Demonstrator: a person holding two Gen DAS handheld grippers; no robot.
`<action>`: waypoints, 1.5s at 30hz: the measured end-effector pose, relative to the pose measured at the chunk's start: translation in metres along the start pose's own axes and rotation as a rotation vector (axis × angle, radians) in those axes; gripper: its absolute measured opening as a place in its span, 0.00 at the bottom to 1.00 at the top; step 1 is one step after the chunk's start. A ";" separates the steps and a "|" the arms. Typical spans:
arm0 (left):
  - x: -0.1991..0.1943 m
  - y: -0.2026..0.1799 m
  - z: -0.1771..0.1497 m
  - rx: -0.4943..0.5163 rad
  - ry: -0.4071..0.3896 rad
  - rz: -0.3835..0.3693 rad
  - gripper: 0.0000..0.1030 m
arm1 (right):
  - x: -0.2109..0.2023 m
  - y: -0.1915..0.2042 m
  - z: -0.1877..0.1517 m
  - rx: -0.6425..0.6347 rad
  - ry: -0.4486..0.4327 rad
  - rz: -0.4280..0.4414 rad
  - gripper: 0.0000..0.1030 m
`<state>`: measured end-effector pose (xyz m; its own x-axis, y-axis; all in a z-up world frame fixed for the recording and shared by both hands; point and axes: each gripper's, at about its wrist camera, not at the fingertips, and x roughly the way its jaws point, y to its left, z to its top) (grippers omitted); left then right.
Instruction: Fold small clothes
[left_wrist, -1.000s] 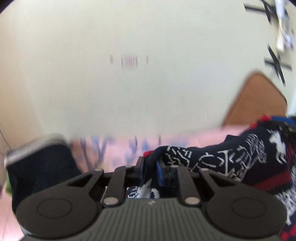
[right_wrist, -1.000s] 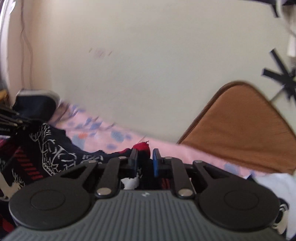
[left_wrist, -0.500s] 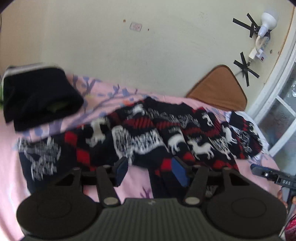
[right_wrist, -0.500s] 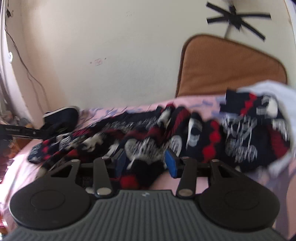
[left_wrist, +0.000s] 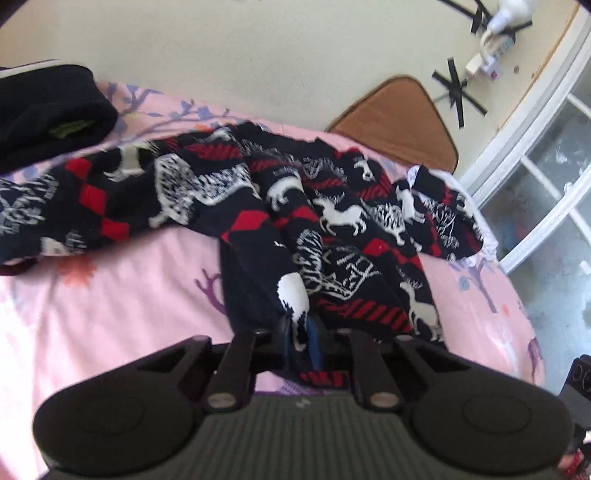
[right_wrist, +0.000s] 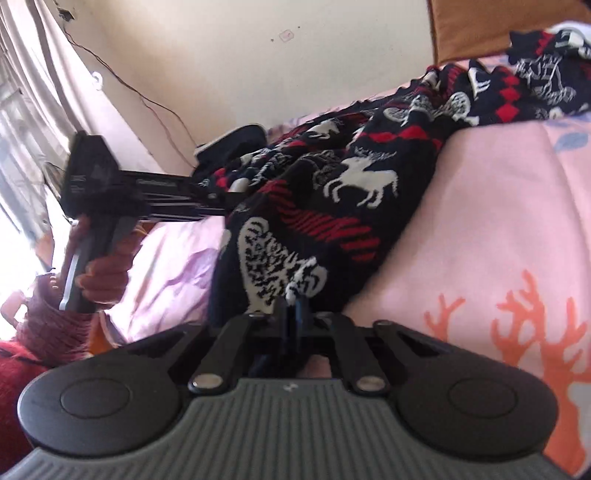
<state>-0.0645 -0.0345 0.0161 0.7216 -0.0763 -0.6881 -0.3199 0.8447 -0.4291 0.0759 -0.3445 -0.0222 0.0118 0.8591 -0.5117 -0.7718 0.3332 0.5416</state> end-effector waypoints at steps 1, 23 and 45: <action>-0.018 0.007 0.002 -0.011 -0.034 0.008 0.09 | -0.016 -0.001 0.005 0.003 -0.058 -0.018 0.06; -0.037 0.029 -0.084 -0.100 -0.042 -0.020 0.76 | -0.062 -0.009 -0.008 -0.132 -0.119 -0.121 0.84; -0.139 0.124 -0.025 -0.258 -0.249 0.072 0.84 | -0.098 0.005 0.029 -0.115 -0.182 -0.049 0.62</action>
<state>-0.2195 0.0677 0.0442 0.8092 0.1366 -0.5715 -0.4963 0.6794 -0.5404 0.0890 -0.4153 0.0497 0.1578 0.9025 -0.4006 -0.8348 0.3387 0.4340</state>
